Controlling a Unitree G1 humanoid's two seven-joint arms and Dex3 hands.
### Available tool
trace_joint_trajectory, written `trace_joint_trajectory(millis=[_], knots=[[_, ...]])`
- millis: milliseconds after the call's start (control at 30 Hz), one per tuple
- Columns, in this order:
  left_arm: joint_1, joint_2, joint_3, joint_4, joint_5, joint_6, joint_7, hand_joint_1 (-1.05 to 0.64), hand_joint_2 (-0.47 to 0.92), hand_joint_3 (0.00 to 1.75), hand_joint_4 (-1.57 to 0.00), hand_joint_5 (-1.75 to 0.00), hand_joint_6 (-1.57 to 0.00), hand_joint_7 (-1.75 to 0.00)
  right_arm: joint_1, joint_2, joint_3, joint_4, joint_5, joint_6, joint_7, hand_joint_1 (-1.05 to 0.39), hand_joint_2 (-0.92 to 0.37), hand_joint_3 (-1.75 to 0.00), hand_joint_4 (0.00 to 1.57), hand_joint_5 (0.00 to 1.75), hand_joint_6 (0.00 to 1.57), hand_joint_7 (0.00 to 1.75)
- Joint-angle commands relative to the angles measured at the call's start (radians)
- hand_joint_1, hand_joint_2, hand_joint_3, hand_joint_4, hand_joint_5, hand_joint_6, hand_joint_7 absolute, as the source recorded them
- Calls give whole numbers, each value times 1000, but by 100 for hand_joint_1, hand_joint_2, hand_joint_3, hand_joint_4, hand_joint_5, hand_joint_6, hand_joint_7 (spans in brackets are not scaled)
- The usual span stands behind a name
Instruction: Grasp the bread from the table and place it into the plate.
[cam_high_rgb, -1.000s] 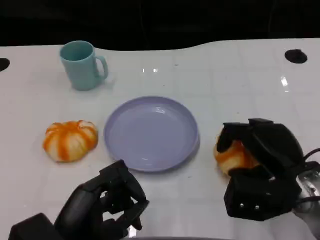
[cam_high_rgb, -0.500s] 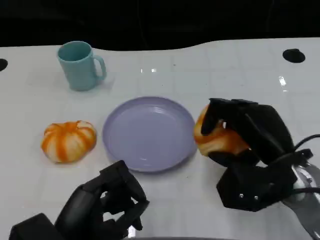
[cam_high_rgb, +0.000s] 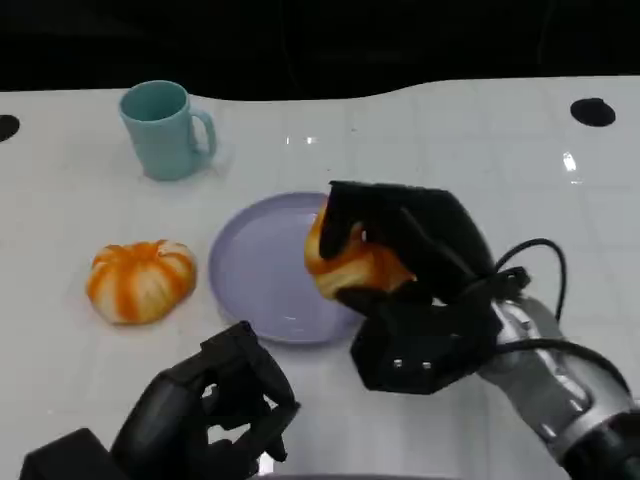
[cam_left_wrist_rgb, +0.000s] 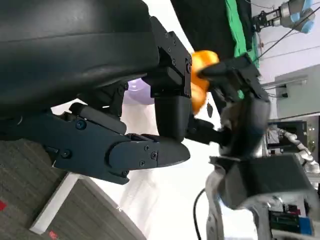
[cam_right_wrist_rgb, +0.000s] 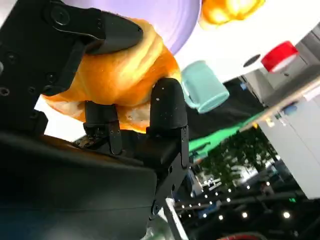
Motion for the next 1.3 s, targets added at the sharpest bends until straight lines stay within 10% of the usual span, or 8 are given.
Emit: trace_joint_trajectory(millis=[33, 100, 267, 400, 767, 1300], knots=[[11, 5, 1, -11, -12, 7, 2, -50, 92, 45, -63, -175, -42, -171, -72, 37, 6, 85, -8, 8, -31, -14, -24, -143, 98, 175, 75, 171], [11, 7, 1, -11, -10, 5, 2, -50, 92, 44, -63, -175, -42, -171, -90, 49, 4, 127, -4, 1, -44, -14, -25, -140, 96, 175, 76, 163], [12, 7, 0, -12, -9, 9, 3, -49, 92, 44, -62, -175, -43, -171, -106, 58, -7, 159, 35, 24, 14, -18, -53, -86, 63, 145, 81, 54], [10, 10, 2, -7, -6, -1, 0, -50, 92, 44, -63, -175, -43, -172, -101, 33, 15, 130, 10, 47, 70, -37, -80, -37, 24, 60, 53, 6], [9, 7, 0, -8, -5, 3, 3, -51, 92, 44, -62, -175, -43, -172, -42, -8, 16, -23, 27, 154, 192, -57, -92, -26, 0, 41, 31, 0], [1, 2, -1, -5, -17, 10, -1, -49, 92, 45, -63, -175, -43, -172, 200, -153, -83, -342, 202, 16, 309, -54, -92, -23, 4, 82, 43, 6]])
